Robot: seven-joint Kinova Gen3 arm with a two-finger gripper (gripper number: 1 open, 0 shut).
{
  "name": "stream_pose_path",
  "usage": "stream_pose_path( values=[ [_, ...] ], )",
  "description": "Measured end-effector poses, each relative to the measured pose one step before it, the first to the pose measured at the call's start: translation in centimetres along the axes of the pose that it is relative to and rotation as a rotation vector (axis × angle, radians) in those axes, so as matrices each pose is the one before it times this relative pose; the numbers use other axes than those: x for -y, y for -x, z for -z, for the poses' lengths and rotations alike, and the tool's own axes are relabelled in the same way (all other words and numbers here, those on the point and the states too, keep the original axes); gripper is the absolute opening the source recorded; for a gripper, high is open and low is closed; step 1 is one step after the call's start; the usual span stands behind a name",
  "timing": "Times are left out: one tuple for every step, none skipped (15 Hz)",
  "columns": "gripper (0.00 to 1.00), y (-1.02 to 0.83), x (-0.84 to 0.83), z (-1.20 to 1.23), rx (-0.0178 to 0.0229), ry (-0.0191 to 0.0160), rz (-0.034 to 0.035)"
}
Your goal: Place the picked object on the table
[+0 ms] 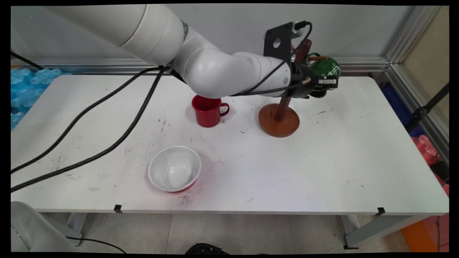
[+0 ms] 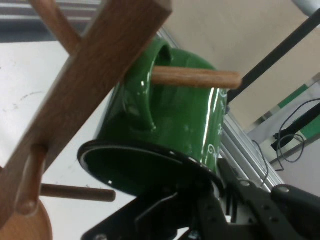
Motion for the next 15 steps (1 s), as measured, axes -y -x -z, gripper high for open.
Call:
stream_pose_path(
  values=[
    [0.00, -0.047, -0.086, 0.138, -0.00054, 0.00182, -0.00107],
    [0.00, -0.051, -0.086, 0.149, -0.00071, 0.00195, -0.00106],
    [0.00, -0.073, -0.100, 0.208, -0.00099, 0.00216, -0.00143],
    [0.00, -0.057, -0.059, 0.198, -0.00073, 0.00143, -0.00116],
    [0.00, -0.053, -0.076, 0.220, -0.00043, 0.00225, -0.00185],
    [0.00, -0.038, -0.053, 0.197, -0.00013, 0.00177, -0.00162],
    [0.00, -0.038, -0.032, 0.250, -0.00011, 0.00159, -0.00150],
    [0.00, -0.031, -0.038, 0.197, 0.00007, 0.00185, -0.00153],
    [0.00, -0.045, -0.023, 0.234, -0.00025, 0.00176, -0.00194],
    [0.00, -0.066, -0.009, 0.264, -0.00061, 0.00191, -0.00237],
    [0.00, -0.070, -0.001, 0.226, -0.00105, 0.00154, -0.00187],
    [0.00, -0.066, -0.009, 0.184, -0.00102, 0.00156, -0.00182],
    [0.00, -0.044, -0.018, 0.111, -0.00034, 0.00131, -0.00135],
    [0.00, -0.082, -0.006, 0.182, -0.00133, 0.00147, -0.00163],
    [0.00, -0.115, -0.029, 0.197, -0.00204, 0.00210, -0.00200]
  ],
)
